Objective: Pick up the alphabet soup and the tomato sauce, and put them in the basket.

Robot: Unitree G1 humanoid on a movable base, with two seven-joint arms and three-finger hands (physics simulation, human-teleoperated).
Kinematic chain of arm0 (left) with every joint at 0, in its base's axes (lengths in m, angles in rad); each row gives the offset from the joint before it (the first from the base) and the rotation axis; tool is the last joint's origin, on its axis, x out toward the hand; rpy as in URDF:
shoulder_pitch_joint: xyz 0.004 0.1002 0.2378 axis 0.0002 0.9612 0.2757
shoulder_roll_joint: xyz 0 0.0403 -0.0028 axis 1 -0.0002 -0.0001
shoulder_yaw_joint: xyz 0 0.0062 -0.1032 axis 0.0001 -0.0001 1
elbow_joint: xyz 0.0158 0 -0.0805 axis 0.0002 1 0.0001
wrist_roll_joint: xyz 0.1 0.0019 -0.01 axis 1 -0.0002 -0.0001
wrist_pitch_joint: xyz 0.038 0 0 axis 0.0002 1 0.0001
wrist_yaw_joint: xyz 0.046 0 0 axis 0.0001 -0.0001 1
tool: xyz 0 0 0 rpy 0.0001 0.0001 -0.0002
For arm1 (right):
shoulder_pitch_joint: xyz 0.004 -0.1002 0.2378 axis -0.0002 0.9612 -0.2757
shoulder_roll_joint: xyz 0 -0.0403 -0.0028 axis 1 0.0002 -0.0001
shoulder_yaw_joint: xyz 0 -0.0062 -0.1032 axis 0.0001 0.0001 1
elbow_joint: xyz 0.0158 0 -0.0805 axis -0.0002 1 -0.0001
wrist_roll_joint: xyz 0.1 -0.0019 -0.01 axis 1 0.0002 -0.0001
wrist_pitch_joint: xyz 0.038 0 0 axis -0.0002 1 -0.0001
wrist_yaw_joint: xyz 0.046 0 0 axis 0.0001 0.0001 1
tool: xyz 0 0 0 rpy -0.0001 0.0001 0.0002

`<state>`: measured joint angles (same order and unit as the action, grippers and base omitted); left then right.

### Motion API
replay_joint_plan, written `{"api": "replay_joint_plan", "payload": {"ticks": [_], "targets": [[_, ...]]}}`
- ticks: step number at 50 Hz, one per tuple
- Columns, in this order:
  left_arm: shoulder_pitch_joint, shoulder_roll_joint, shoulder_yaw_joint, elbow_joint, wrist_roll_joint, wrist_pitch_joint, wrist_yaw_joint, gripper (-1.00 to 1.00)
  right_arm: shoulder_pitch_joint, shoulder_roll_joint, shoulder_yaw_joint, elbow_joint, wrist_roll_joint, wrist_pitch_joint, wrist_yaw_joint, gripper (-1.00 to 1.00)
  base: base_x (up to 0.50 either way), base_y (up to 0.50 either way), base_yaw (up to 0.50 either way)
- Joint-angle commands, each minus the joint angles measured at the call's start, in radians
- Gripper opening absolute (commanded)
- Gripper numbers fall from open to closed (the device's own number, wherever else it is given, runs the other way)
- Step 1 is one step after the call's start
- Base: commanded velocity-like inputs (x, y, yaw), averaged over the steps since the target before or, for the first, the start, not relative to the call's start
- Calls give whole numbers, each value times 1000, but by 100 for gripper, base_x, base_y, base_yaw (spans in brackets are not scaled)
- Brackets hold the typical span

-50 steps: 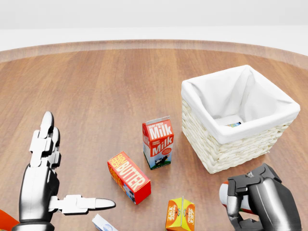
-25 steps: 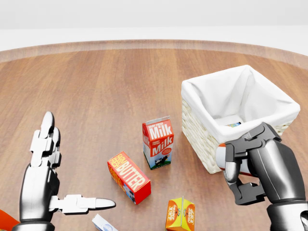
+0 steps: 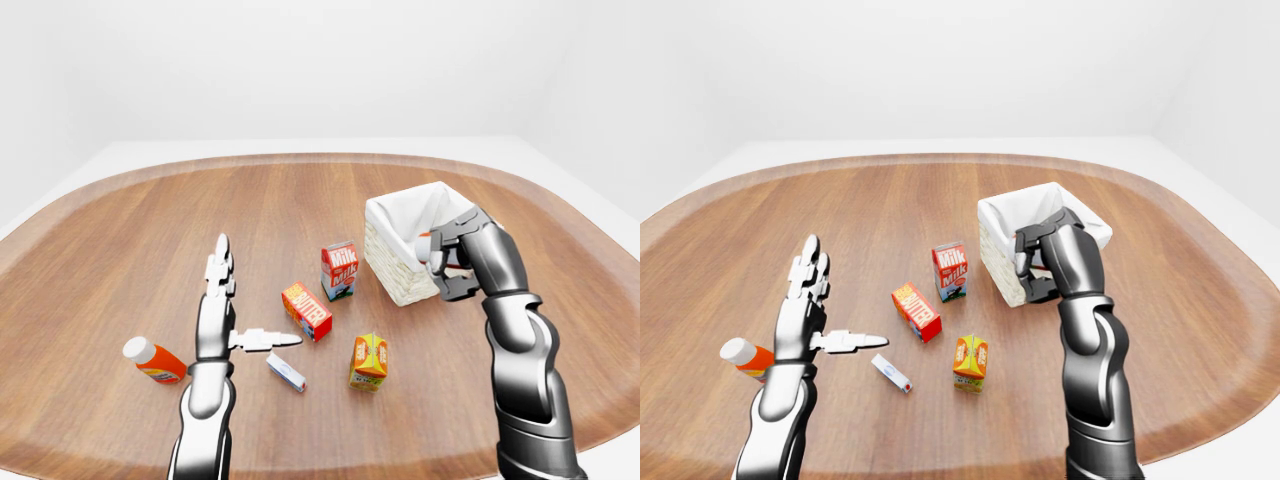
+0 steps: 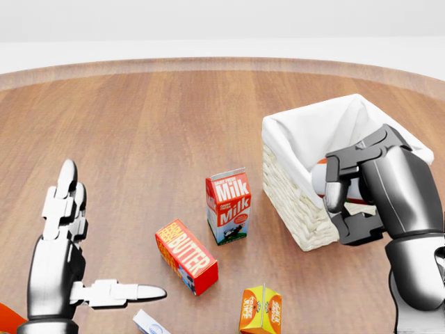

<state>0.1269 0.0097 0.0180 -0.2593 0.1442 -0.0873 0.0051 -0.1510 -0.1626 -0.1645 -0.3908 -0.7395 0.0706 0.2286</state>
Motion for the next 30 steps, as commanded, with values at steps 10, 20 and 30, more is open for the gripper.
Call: {"api": "replay_joint_plan", "payload": {"ticks": [10,20,30], "targets": [[1,0,-5,6,4,0,-2,100,-189,-48,28,81,-6,17,-5,-100,0,0,0],[5,-1,-7,1,7,0,-2,100,-343,-74,53,280,-20,17,-50,-100,0,0,0],[6,0,-8,4,7,0,-2,100,-475,-109,61,518,-3,17,-124,-100,0,0,0]]}}
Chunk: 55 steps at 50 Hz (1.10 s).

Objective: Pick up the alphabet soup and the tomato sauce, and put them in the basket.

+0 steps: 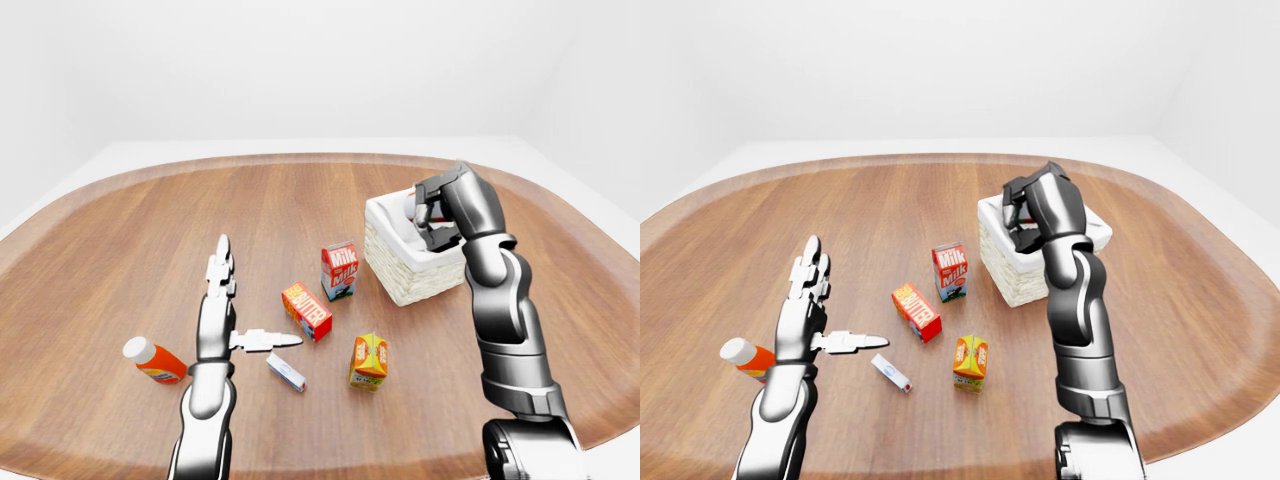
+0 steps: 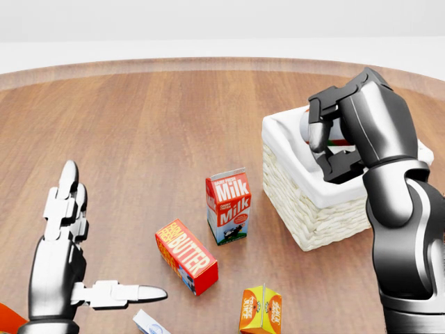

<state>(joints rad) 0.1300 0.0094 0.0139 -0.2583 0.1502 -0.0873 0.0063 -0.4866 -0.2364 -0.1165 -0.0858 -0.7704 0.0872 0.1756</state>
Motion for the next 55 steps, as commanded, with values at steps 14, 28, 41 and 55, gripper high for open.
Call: {"api": "replay_joint_plan", "payload": {"ticks": [14,28,41,55], "targets": [[2,0,-3,0,1,0,-4,100,-311,-59,43,591,26,-19,-214,-100,0,0,0],[-3,-1,-1,-1,-4,0,-3,100,-498,-83,68,997,44,-126,-369,-100,0,0,0],[-8,0,2,-1,-10,0,-4,100,-634,-75,95,1256,30,-148,-463,-100,0,0,0],[-5,0,1,2,-9,0,-3,100,-680,-67,96,1378,10,-107,-522,-100,0,0,0]]}}
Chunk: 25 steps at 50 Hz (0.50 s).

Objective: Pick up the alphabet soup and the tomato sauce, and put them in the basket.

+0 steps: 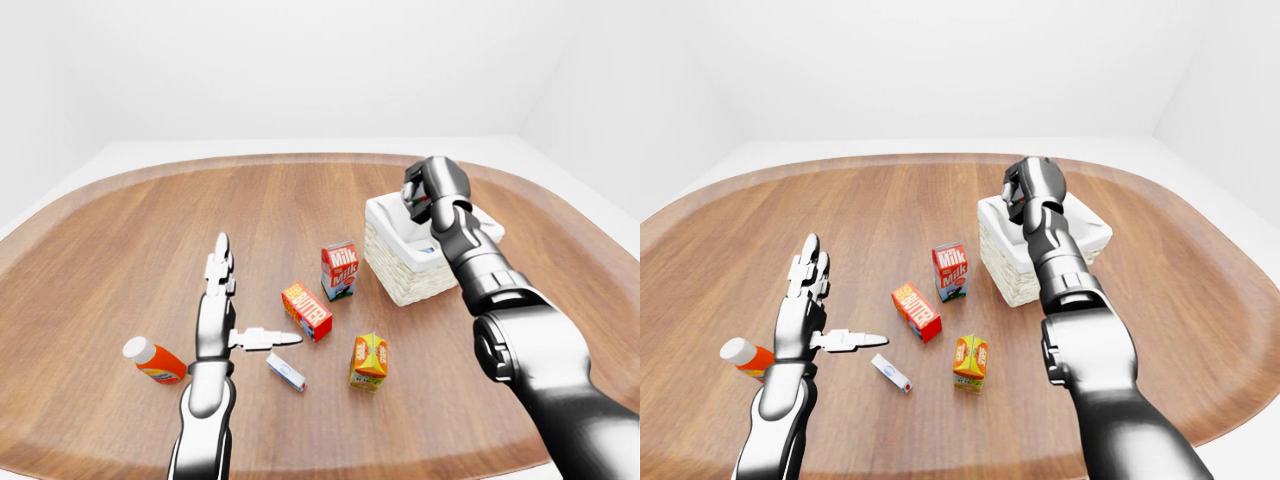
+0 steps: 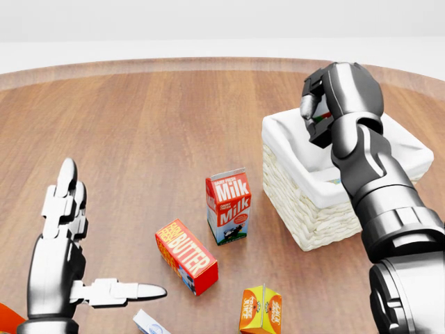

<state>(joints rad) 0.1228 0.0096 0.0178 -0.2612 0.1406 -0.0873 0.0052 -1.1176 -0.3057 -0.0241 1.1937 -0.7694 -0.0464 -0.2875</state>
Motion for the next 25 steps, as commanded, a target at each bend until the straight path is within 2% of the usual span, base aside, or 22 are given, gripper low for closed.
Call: {"api": "replay_joint_plan", "payload": {"ticks": [1,14,25], "targets": [[3,0,-4,2,1,0,-3,100,-51,3,4,101,6,31,-61,-100,0,0,0],[4,0,-4,6,2,0,-3,100,-69,11,6,126,-31,71,-89,-100,0,0,0],[7,0,-6,3,4,0,-4,100,-69,32,34,140,-127,89,-130,-100,0,0,0]]}}
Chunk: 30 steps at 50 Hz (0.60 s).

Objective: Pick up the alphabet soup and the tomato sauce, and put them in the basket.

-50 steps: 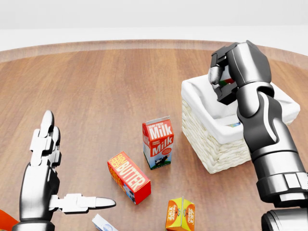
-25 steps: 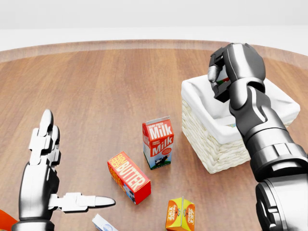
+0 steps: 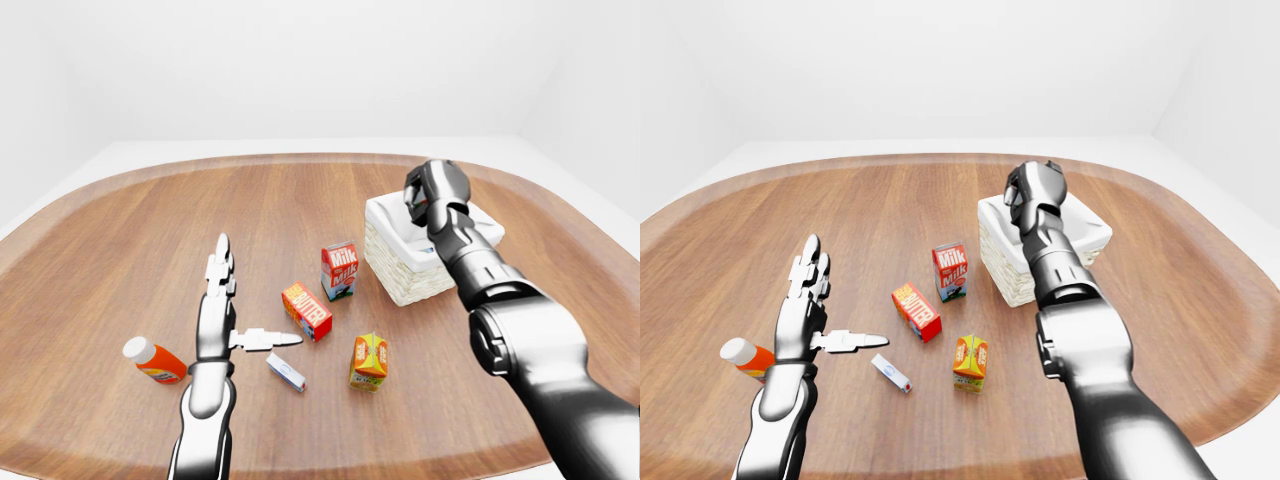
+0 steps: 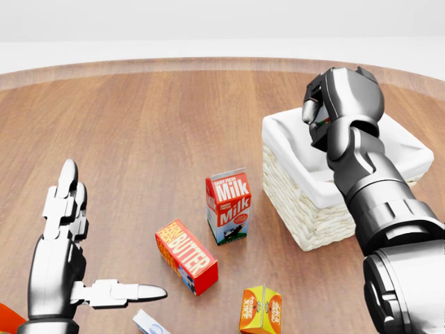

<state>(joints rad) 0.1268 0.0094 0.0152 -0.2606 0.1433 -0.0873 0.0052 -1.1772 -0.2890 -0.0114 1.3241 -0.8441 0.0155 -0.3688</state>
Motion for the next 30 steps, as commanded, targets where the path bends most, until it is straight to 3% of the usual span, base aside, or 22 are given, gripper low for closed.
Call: {"api": "replay_joint_plan", "payload": {"ticks": [1,30], "targets": [[2,0,-3,4,1,0,-4,100,-10,16,21,10,-59,29,-51,-100,0,0,0],[-5,0,2,5,-7,0,-6,100,20,42,31,30,-219,72,-132,-100,0,0,0]]}}
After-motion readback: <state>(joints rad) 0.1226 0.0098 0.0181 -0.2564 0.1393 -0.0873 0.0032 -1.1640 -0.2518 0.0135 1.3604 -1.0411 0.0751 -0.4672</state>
